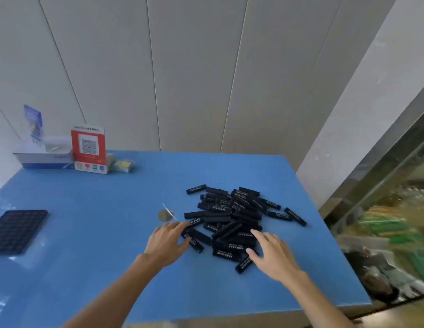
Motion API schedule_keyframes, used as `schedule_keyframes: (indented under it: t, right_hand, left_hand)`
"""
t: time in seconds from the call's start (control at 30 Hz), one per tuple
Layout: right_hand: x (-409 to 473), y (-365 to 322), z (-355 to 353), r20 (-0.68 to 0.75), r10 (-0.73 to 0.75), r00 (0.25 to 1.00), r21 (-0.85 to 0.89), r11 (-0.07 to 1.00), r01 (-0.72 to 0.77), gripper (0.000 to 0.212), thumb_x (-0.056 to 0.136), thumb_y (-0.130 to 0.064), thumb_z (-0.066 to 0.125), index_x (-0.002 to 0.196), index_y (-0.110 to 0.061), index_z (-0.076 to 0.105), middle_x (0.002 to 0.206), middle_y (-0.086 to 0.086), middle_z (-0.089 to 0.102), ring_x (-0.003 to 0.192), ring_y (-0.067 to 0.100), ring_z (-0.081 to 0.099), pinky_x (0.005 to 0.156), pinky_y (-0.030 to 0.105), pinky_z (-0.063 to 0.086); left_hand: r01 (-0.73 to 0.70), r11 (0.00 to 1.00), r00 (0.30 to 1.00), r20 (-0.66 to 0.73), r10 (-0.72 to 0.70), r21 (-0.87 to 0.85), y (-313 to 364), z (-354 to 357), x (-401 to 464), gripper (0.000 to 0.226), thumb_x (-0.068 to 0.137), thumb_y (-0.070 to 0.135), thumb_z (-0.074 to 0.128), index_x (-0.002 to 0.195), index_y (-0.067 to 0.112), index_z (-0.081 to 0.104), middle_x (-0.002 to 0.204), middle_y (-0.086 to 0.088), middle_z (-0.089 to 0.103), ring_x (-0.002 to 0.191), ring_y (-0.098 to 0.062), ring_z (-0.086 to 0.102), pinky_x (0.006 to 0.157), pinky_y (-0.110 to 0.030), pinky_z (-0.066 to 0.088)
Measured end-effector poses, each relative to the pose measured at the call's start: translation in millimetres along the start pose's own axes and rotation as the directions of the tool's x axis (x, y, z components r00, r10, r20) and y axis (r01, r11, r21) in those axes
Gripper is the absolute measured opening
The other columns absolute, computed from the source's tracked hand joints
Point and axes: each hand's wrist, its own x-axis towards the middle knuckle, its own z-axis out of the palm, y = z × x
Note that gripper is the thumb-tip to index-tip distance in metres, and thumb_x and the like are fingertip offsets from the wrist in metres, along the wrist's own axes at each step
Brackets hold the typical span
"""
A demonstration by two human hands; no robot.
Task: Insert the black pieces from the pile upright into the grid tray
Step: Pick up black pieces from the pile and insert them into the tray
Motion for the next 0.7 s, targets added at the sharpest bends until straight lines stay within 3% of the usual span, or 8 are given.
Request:
schedule_keyframes:
  t: [0.13,0.23,0.33,0.47,0.63,0.7]
  right_hand:
    - [-12,-6,23,-0.006,0.121,0.993,0.064,0.991,-0.121,0.067,0.088,-0.059,0.044,0.143,-0.024,0.030,0.144,-0.004,0.032,0.128,0.017,0.037,0.103,0.030,0.036]
    - [-14,-9,27,-0.050,0.203,0.978,0.120,0.973,-0.196,0.070,0.083,-0.063,0.049,0.139,-0.023,0.033,0.136,-0.003,0.036,0.120,0.016,0.043,0.095,0.026,0.041]
    - [-16,-10,28,-0.068,0.249,0.966,0.148,0.960,-0.237,0.066,0.079,-0.063,0.055,0.128,-0.021,0.040,0.121,-0.003,0.042,0.107,0.015,0.047,0.083,0.022,0.042]
    - [-17,-7,32,-0.047,0.272,0.961,0.197,0.946,-0.258,0.064,0.075,-0.068,0.055,0.120,-0.022,0.050,0.115,-0.009,0.052,0.111,0.013,0.046,0.089,0.021,0.039]
    - [-15,-5,35,0.004,0.243,0.970,0.211,0.948,-0.238,0.080,0.069,-0.078,0.039,0.122,-0.020,0.058,0.108,-0.009,0.048,0.107,0.011,0.041,0.090,0.023,0.038]
    - [-15,-2,37,0.017,0.231,0.973,0.219,0.948,-0.229,0.073,0.074,-0.071,0.047,0.123,-0.019,0.058,0.109,-0.008,0.047,0.107,0.012,0.040,0.091,0.023,0.037]
  left_hand:
    - [-0.084,0.996,0.996,0.007,0.084,0.007,-12,18,4,0.043,0.093,0.038,0.048,0.134,0.028,0.043,0.131,0.007,0.049,0.118,-0.019,0.048,0.093,-0.032,0.040]
    - [-0.162,0.987,0.985,-0.051,0.162,0.009,-18,28,12,0.034,0.079,0.027,0.071,0.112,0.024,0.063,0.108,0.001,0.060,0.094,-0.023,0.062,0.072,-0.034,0.052]
    - [-0.221,0.975,0.973,-0.066,0.220,0.004,-17,34,14,0.027,0.073,0.025,0.077,0.098,0.026,0.067,0.094,0.004,0.059,0.082,-0.020,0.061,0.062,-0.030,0.051]
    - [-0.247,0.969,0.967,-0.061,0.246,-0.022,-11,37,15,0.024,0.075,0.027,0.076,0.097,0.027,0.067,0.094,0.004,0.058,0.085,-0.020,0.059,0.066,-0.030,0.051]
    - [-0.246,0.967,0.969,-0.044,0.244,-0.062,-7,40,14,0.025,0.088,0.029,0.061,0.112,0.022,0.062,0.113,0.003,0.055,0.105,-0.021,0.050,0.084,-0.032,0.045]
    - [-0.246,0.967,0.969,-0.041,0.244,-0.066,-6,43,12,0.025,0.090,0.029,0.059,0.114,0.021,0.060,0.116,0.005,0.055,0.109,-0.020,0.049,0.088,-0.030,0.042]
